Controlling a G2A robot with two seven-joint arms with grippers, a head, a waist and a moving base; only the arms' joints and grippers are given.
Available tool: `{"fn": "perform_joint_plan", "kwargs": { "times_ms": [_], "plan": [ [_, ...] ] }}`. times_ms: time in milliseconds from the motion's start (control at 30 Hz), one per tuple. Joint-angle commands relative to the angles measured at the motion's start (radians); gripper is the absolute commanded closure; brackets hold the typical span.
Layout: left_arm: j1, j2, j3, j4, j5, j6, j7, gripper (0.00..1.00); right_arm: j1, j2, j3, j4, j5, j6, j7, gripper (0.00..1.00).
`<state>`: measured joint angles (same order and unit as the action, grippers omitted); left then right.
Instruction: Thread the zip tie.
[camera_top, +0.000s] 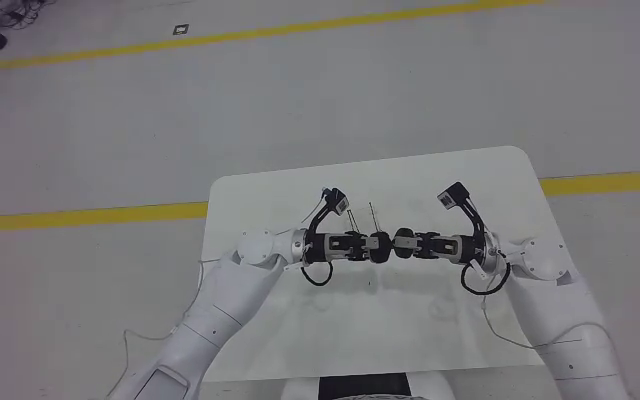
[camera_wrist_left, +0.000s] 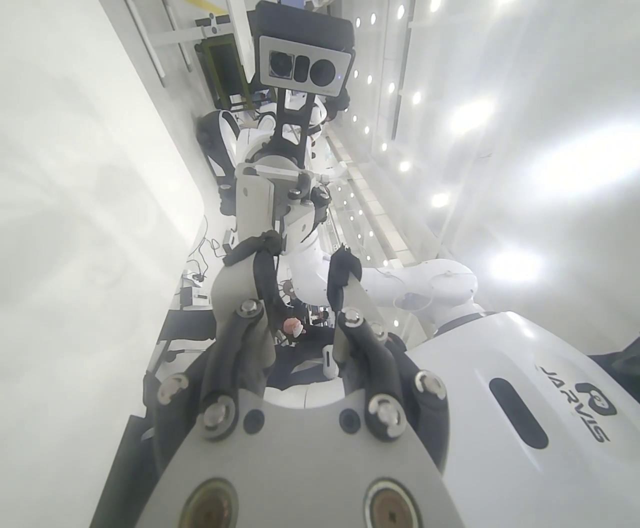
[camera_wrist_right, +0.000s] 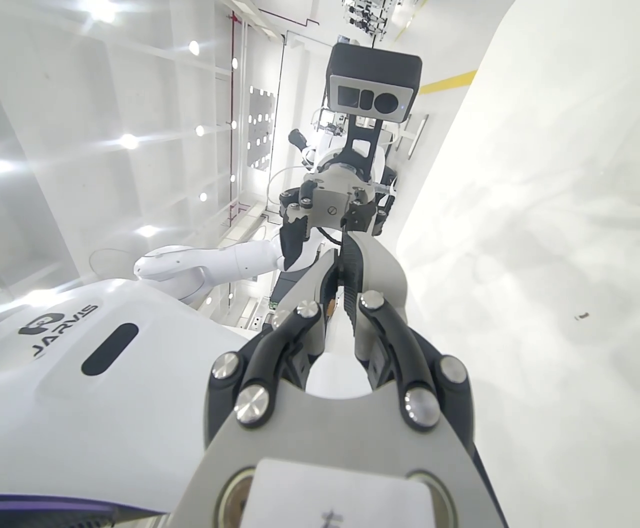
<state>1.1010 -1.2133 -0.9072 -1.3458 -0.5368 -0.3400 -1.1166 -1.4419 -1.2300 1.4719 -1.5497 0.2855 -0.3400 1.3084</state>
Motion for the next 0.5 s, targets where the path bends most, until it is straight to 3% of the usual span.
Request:
{"fn": "perform_joint_plan", "kwargs": {
  "times_ms": [0,467],
  "plan": [
    [-0.001,0.0,0.001,0.001,0.001,0.0,0.001,0.83,-0.001,-0.001,0.001,0.0,-0.003,0.0,0.0,1.0],
    [-0.019,-0.001,0.027,0.018,0.003,0.0,0.011,0.87,-0.008,-0.006,0.013,-0.008,-0.002,0.0,0.005,1.0]
  ]
}}
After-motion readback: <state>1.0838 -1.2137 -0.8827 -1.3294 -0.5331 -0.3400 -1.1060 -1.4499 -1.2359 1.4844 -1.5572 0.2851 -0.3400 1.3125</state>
